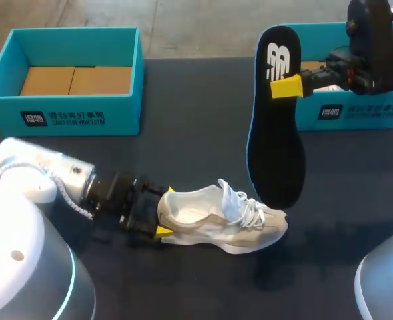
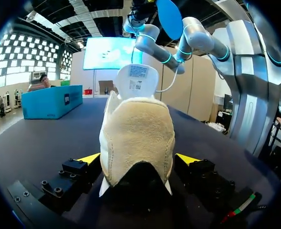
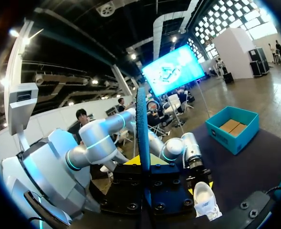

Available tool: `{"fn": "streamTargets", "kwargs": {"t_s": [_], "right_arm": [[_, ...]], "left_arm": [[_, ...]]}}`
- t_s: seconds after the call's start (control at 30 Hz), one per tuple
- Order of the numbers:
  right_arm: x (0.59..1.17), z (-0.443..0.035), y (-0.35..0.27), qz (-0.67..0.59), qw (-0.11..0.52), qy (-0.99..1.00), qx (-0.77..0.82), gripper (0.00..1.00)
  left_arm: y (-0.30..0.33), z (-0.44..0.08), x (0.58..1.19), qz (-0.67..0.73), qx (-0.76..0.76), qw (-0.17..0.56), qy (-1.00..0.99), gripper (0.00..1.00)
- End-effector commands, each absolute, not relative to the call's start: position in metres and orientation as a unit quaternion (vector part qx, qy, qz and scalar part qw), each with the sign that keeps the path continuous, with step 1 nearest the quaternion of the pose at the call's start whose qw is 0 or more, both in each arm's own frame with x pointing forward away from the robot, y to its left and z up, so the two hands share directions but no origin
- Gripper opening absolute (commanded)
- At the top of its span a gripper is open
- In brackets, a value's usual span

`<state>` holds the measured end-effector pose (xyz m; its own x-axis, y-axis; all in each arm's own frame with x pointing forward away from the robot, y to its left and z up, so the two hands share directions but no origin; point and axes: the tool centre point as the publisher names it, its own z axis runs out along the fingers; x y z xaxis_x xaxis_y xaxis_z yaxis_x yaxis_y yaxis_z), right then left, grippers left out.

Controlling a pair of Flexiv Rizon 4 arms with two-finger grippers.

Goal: Take the shoe out of the shoebox, open the shoe tongue, remove and reinsert the insole, then place the shoe into the shoebox

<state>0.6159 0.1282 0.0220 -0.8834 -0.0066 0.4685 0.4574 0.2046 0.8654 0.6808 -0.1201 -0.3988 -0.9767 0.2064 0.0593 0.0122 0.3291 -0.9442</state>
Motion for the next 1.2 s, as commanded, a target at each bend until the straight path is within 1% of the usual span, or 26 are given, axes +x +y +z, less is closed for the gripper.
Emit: {"fn": "streamTargets", "kwargs": {"t_s": [0.03,0.67,0.87,0.93,1.03,1.13,1.2], "right_arm": [[0.617,0.022,0.13,-0.611,0.191,-0.754,-0.15,0.0],[0.617,0.022,0.13,-0.611,0.191,-0.754,-0.15,0.0],[0.617,0.022,0.13,-0.611,0.191,-0.754,-0.15,0.0],[0.617,0.022,0.13,-0.611,0.191,-0.754,-0.15,0.0],[0.617,0.022,0.13,-0.611,0.191,-0.754,-0.15,0.0],[0.617,0.022,0.13,-0.611,0.191,-0.754,-0.15,0.0],[0.617,0.022,0.13,-0.611,0.191,-0.754,-0.15,0.0]], "left_arm": [[-0.116,-0.386,0.685,0.542,-0.081,0.094,-0.831,1.0],[-0.114,-0.383,0.685,0.535,-0.082,0.088,-0.837,1.0],[-0.104,-0.376,0.686,0.473,-0.095,0.058,-0.874,1.0],[-0.101,-0.375,0.687,0.43,-0.111,0.034,-0.895,1.0],[-0.099,-0.375,0.687,0.378,-0.119,0.033,-0.917,1.0],[-0.098,-0.374,0.687,0.347,-0.112,0.05,-0.93,1.0],[-0.098,-0.373,0.688,0.342,-0.089,0.077,-0.932,1.0]]}}
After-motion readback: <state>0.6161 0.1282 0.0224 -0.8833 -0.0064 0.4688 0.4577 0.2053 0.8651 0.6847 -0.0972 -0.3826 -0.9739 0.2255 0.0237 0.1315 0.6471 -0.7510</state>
